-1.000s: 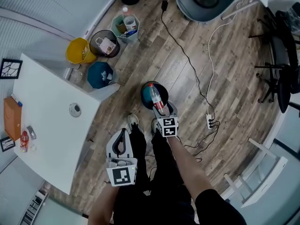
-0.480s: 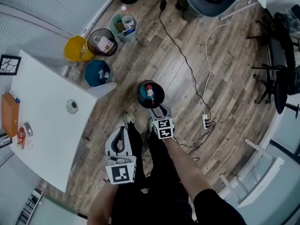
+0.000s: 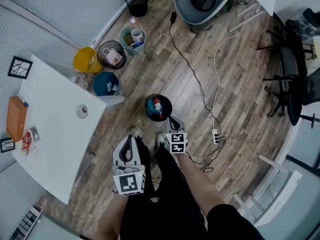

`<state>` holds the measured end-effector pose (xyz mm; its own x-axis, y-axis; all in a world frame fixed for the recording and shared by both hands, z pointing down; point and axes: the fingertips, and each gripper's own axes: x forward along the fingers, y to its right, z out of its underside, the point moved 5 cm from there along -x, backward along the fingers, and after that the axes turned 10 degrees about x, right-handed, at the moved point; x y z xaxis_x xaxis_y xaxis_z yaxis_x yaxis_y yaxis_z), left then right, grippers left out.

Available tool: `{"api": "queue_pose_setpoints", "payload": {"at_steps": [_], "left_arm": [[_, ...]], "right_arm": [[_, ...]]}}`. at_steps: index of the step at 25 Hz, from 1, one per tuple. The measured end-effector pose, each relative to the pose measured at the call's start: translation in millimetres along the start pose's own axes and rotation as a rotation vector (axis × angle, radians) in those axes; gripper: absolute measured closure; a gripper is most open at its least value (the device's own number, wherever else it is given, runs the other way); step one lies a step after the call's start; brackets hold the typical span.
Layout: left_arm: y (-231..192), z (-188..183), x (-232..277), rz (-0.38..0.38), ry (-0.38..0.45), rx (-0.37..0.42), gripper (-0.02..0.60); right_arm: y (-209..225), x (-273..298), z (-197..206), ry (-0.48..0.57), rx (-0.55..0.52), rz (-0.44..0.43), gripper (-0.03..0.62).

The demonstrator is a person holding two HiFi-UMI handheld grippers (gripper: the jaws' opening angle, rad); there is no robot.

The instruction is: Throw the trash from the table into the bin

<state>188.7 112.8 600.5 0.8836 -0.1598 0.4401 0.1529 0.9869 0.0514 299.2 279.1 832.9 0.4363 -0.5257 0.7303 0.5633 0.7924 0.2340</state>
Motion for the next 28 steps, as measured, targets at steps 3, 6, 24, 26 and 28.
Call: {"api": "queue_pose_setpoints", "payload": {"at_steps": [3,6,24,26,28], "left_arm": [[1.6,-16.0,-14.7,-0.023,0.030,-0.007,0.583],[6.4,-32.4,-29.7,-0.033,0.056,0.000,0.583],[0.7,-91.4,-156.1,-0.299,0.161,-0.011,0.584],[-8.0,-89.6,-170.4,-0.368,0.163,-0.026,0.583],[-16.9,-84.7,-184.7,-0.427,0.161,-0.046,0.583]], "right_arm": [[-8.0,-30.1,-19.0,0.043,-0.018,-0.021,0.589],[-16.1,-56.1,-36.7,0.086,-0.035,-0.049,0.589],[-86.7,-180.2,-105.0,0.294,-0.093,-0.321,0.589],[-105.6,-188.3,-113.8,0.321,-0.148,-0.391,0.589],[-128.4,-197.6,-121.6,0.345,-0.194,-0.461,0.589]]}}
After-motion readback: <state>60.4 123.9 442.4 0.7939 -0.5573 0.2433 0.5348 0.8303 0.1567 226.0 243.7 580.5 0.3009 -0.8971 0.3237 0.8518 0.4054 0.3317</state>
